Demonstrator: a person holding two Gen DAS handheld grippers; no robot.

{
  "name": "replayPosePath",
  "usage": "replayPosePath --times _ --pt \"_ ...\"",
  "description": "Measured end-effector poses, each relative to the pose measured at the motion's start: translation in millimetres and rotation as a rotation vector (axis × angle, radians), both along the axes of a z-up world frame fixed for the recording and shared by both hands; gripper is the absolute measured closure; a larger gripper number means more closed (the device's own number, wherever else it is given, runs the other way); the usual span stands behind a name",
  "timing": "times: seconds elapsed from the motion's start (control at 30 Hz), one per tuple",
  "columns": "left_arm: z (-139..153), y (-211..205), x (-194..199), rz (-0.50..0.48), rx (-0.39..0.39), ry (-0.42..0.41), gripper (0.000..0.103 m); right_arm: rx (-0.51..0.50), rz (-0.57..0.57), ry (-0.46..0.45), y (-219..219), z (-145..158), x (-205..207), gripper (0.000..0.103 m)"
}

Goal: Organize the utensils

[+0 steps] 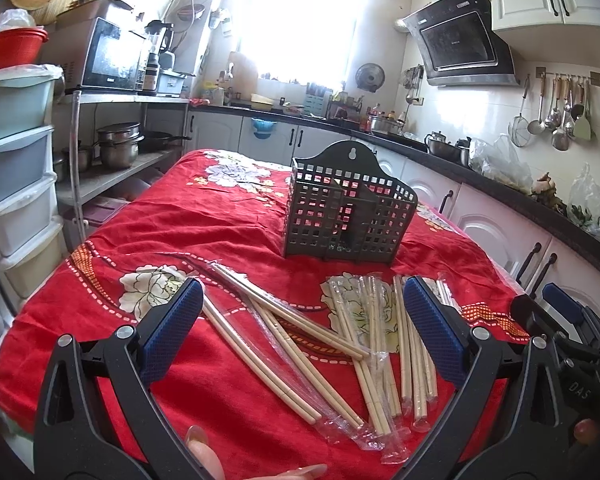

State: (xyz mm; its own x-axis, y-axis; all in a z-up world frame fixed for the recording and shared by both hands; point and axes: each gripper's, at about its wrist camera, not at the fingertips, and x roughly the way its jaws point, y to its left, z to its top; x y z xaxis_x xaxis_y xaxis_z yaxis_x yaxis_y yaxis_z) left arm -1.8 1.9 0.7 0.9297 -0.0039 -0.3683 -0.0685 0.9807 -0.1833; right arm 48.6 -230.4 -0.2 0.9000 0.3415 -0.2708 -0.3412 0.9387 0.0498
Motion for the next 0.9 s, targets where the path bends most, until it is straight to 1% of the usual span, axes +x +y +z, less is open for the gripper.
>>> replayPosePath --times 0.3,0.53,0.8,0.9 --pt "0.2 15.8 4.6 0.041 -0.030 0.008 0.010 -0.041 0.056 0.024 13.6 1.4 11.4 0.006" --pt "-1.1 29.9 9.3 0.053 -0.068 0.039 0.010 -0.045 0.104 0.057 23.0 5.7 21.9 0.006" --pt "0.4 39.6 20.4 0.074 -0.074 0.069 0.010 -0.048 0.138 0.081 30.6 13.5 36.6 0.006" --pt "1.9 45.8 26.5 0.064 -0.103 0.084 0.010 -0.058 0.141 0.085 32.4 16.9 43.5 0.006"
